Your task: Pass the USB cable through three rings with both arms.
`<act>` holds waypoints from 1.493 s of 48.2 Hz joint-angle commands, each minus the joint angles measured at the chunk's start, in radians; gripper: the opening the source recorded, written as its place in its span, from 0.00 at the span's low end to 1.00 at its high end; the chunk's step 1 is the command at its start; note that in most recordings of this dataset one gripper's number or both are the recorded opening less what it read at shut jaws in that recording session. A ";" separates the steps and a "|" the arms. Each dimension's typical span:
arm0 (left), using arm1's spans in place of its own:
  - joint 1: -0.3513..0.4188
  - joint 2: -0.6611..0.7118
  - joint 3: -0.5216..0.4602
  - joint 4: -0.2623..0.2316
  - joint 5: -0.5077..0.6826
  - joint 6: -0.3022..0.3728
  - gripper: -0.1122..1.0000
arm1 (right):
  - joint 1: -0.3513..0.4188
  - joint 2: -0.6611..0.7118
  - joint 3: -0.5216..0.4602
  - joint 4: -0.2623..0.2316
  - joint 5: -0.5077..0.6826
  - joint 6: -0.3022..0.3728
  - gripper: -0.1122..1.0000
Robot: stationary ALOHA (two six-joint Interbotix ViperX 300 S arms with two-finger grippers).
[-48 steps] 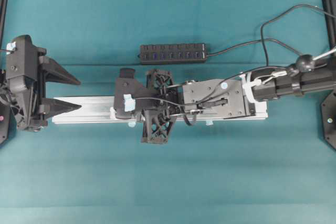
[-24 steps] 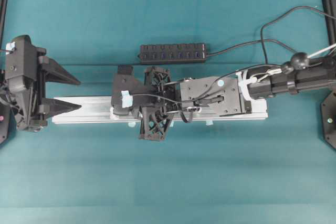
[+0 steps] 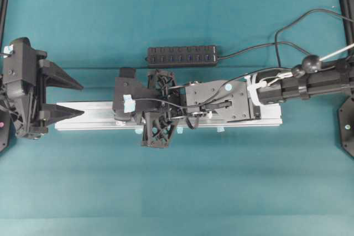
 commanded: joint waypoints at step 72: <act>-0.048 0.325 0.012 0.002 -0.275 -0.063 0.72 | 0.009 0.026 -0.044 0.003 -0.089 0.058 0.05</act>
